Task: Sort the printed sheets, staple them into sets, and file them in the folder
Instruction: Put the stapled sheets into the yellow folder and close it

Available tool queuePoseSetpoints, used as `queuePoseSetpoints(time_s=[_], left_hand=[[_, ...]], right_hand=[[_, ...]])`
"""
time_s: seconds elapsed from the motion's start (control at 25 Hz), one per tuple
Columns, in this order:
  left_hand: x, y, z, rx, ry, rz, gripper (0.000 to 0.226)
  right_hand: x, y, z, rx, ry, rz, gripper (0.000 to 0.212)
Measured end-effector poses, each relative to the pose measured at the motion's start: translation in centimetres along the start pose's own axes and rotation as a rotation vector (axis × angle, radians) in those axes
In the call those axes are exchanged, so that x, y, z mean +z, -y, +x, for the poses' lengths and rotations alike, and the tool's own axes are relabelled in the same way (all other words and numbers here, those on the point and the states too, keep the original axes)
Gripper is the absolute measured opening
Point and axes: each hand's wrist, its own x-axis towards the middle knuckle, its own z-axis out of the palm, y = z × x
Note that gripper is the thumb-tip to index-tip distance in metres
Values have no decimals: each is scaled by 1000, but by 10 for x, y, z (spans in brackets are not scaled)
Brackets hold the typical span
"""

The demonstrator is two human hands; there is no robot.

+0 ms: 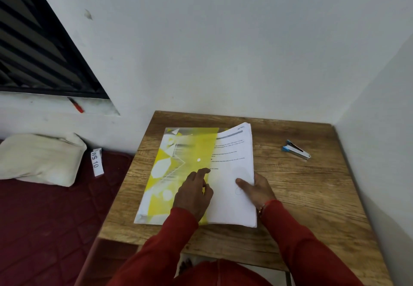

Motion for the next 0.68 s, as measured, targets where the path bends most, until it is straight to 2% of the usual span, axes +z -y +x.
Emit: queuePoseSetpoints(time_s=[0.2, 0.32, 0.44, 0.48, 0.56, 0.64, 0.68], left_hand=[[-1, 6, -5, 18, 41, 41, 44], [-1, 7, -5, 28, 72, 6, 41], [-12, 35, 3, 32, -35, 52, 35], [-17, 56, 11, -14, -106, 88, 37], [-28, 104, 31, -248, -136, 158, 39], [-35, 142, 46, -479, -24, 125, 43], [-35, 154, 52, -515, 20, 90, 41]], right_hand=[[36, 9, 31, 33, 131, -66, 26], [70, 11, 46, 56, 223, -83, 22], [85, 12, 48, -11, 125, -259, 29], [83, 9, 51, -31, 56, -294, 31], [78, 5, 50, -40, -35, -324, 31], [72, -2, 53, -29, -65, -355, 34], [69, -3, 54, -35, -67, -371, 36]])
